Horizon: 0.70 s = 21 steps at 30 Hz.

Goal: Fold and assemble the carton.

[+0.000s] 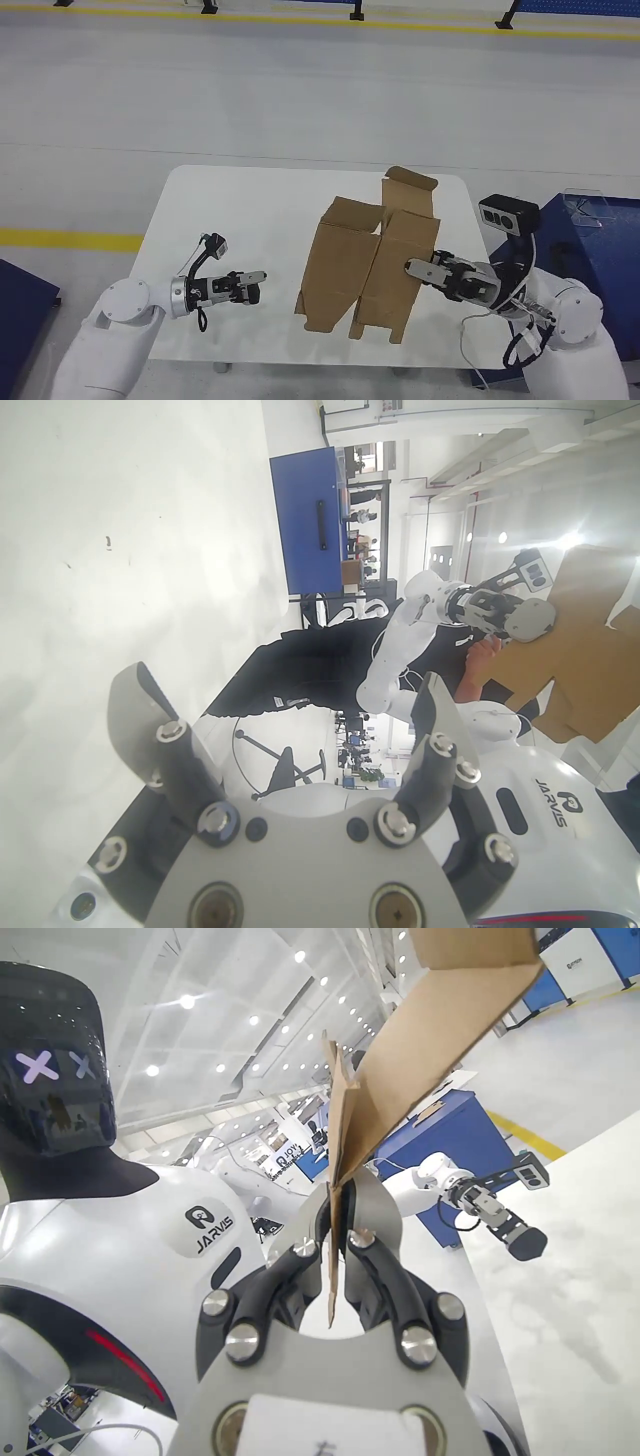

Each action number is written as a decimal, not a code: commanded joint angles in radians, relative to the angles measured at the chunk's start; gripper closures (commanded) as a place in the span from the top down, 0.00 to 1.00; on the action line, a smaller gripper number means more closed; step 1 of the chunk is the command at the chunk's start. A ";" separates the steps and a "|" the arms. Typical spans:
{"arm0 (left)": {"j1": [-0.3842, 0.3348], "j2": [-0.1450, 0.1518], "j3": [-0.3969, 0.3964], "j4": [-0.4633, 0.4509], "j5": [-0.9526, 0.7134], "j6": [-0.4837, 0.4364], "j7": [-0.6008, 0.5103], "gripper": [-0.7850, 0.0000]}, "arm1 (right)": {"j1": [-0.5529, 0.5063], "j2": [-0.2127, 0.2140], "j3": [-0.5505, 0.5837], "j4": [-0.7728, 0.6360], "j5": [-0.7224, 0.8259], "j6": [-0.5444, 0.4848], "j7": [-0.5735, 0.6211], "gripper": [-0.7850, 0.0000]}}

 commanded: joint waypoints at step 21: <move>0.000 0.000 0.000 0.000 0.000 0.000 0.000 1.00 | -0.004 -0.001 -0.042 0.044 0.889 0.748 -0.017 0.00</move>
